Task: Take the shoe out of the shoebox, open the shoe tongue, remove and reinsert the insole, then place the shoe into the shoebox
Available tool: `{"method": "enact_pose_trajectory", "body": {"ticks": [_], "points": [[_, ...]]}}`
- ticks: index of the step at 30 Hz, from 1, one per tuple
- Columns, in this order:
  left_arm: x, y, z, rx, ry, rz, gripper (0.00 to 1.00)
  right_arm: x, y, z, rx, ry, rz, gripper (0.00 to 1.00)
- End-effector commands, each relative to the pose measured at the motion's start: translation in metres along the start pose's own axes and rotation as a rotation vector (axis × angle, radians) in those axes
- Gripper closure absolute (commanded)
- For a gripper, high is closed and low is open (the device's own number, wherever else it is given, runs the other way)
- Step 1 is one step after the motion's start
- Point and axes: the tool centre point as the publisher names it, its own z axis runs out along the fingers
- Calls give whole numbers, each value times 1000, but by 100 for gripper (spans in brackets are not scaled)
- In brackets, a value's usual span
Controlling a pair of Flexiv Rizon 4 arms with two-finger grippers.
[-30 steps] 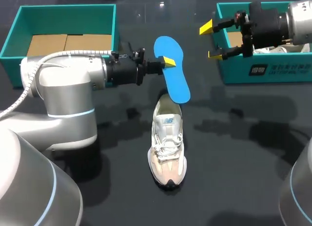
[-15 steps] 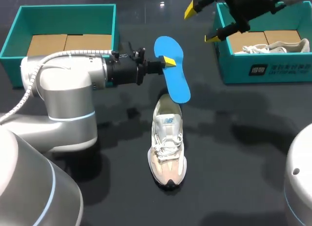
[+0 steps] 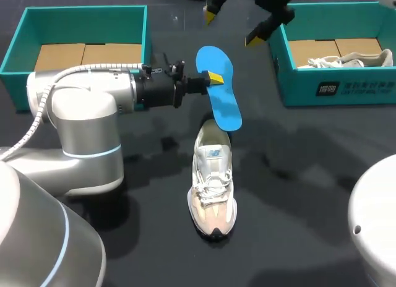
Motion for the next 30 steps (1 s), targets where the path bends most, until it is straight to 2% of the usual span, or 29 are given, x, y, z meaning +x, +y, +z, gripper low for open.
{"method": "enact_pose_trajectory", "body": {"ticks": [1,9,17,22,30], "points": [[0,1,0,0,-2,0,100,13,2,9,18,-422,-1,0],[0,1,0,0,-2,0,100,30,-8,22,-1,-473,-20,0],[0,1,0,0,-2,0,100,40,-13,44,50,-575,25,0],[0,1,0,0,-2,0,100,43,-17,45,49,-598,32,0],[0,1,0,0,-2,0,100,42,-18,44,0,-594,37,0]]}}
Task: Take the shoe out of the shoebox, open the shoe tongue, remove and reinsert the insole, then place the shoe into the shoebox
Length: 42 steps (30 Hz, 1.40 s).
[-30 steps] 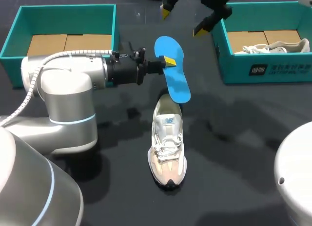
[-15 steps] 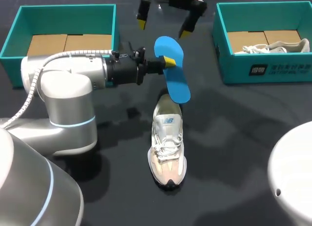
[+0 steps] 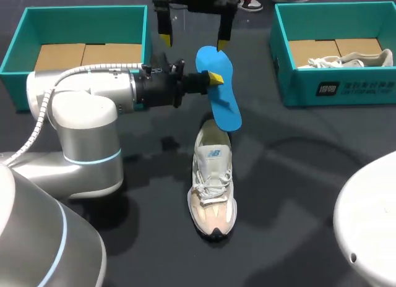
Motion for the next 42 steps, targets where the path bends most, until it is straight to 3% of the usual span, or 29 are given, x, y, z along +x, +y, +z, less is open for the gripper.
{"method": "enact_pose_trajectory", "body": {"ticks": [1,4,10,15,32,42], "points": [[0,1,0,0,-2,0,100,2,-3,-2,-14,-79,6,0],[0,1,0,0,-2,0,100,-6,2,-1,-21,-43,36,0],[0,1,0,0,-2,0,100,-29,12,-1,16,208,55,0],[0,1,0,0,-2,0,100,-36,16,2,65,414,-45,0],[0,1,0,0,-2,0,100,-60,14,13,42,693,-91,0],[0,1,0,0,-2,0,100,-69,13,29,75,893,-133,0]]}}
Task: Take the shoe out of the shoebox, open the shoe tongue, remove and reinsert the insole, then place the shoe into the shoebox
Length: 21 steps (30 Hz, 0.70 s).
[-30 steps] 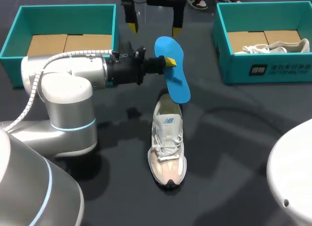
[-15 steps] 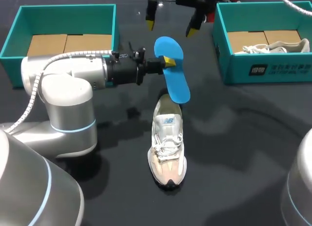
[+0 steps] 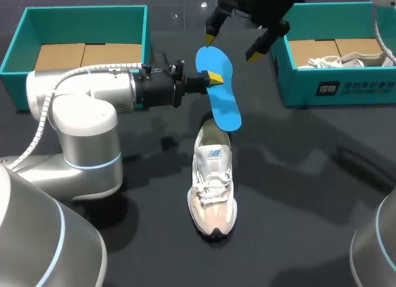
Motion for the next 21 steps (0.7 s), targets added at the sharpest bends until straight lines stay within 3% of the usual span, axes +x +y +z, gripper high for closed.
{"method": "enact_pose_trajectory", "body": {"ticks": [1,10,21], "points": [[0,1,1,1,-1,0,100,-11,-1,5,8,424,3,0],[0,1,1,1,-1,0,100,-34,-7,10,-20,652,54,0],[0,1,1,1,-1,0,100,-54,-14,20,-38,840,61,0]]}}
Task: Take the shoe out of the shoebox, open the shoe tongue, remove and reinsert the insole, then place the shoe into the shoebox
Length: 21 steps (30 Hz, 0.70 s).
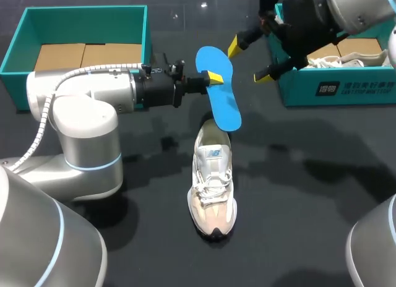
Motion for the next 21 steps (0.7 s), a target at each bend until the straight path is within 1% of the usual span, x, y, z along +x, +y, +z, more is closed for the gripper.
{"method": "enact_pose_trajectory", "body": {"ticks": [1,3,8,15,21], "points": [[0,1,0,1,-3,0,100,-13,-4,4,-10,467,0,0],[0,1,0,1,-3,0,100,-18,-4,6,-9,501,4,0],[0,1,0,1,-3,0,100,-24,-3,9,-9,519,24,0],[0,1,0,1,-3,0,100,-26,-2,10,-13,552,20,0],[0,1,0,1,-3,0,100,-27,-2,13,-2,555,34,0]]}}
